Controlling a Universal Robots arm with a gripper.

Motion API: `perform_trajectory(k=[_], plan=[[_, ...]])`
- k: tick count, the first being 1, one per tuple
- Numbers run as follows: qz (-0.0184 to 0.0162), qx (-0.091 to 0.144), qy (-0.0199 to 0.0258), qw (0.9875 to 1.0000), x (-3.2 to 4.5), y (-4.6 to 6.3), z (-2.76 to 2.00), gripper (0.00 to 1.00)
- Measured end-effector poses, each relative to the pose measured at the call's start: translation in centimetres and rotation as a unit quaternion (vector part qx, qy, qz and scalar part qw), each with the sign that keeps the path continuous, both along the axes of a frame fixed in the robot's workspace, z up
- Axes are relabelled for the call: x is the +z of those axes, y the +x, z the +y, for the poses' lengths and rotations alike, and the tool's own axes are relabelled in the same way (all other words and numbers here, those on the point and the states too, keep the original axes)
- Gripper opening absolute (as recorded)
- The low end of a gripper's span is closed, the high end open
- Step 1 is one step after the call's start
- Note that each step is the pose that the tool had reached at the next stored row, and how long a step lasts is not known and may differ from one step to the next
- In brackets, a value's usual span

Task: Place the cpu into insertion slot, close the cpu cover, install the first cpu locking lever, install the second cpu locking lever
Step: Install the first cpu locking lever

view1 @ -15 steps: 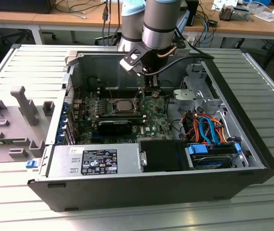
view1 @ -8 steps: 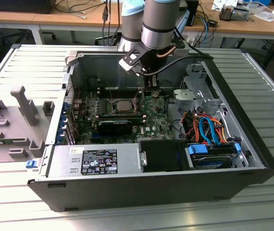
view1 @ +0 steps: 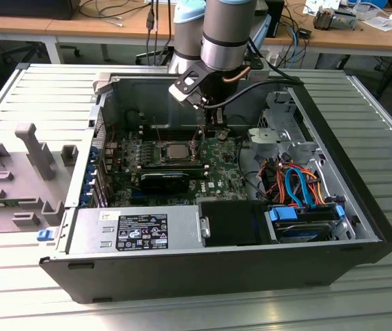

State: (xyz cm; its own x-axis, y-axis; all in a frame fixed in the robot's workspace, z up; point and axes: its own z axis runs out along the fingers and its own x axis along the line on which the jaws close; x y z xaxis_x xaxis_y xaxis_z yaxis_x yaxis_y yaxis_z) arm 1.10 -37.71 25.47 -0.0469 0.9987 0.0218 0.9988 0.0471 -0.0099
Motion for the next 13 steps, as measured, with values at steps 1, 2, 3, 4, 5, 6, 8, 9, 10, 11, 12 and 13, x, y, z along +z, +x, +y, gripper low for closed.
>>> perform_trajectory(k=[1, 2, 3, 4, 5, 6, 8, 9, 10, 11, 12, 13], plan=[[0.0000, 0.000, 0.0000, 1.0000, 0.00, -0.04, 0.00, 0.11], [0.0000, 0.000, 0.0000, 1.0000, 0.00, -0.06, 0.00, 0.11], [0.0000, 0.000, 0.0000, 1.0000, -0.01, -0.09, 0.00, 0.11], [0.0000, 0.000, 0.0000, 1.0000, -0.01, -0.14, 0.00, 0.11], [0.0000, 0.000, 0.0000, 1.0000, -0.01, -0.18, 0.00, 0.11], [0.0000, 0.000, 0.0000, 1.0000, -0.01, -0.21, 0.00, 0.11], [0.0000, 0.000, 0.0000, 1.0000, -0.01, -0.26, 0.00, 0.11], [0.0000, 0.000, 0.0000, 1.0000, -0.02, -0.28, 0.00, 0.11], [0.0000, 0.000, 0.0000, 1.0000, -0.02, -0.31, 0.00, 0.11], [0.0000, 0.000, 0.0000, 1.0000, -0.02, -0.34, 0.00, 0.11], [0.0000, 0.000, 0.0000, 1.0000, -0.02, -0.37, 0.00, 0.11], [0.0000, 0.000, 0.0000, 1.0000, -0.02, -0.40, 0.00, 0.11]])
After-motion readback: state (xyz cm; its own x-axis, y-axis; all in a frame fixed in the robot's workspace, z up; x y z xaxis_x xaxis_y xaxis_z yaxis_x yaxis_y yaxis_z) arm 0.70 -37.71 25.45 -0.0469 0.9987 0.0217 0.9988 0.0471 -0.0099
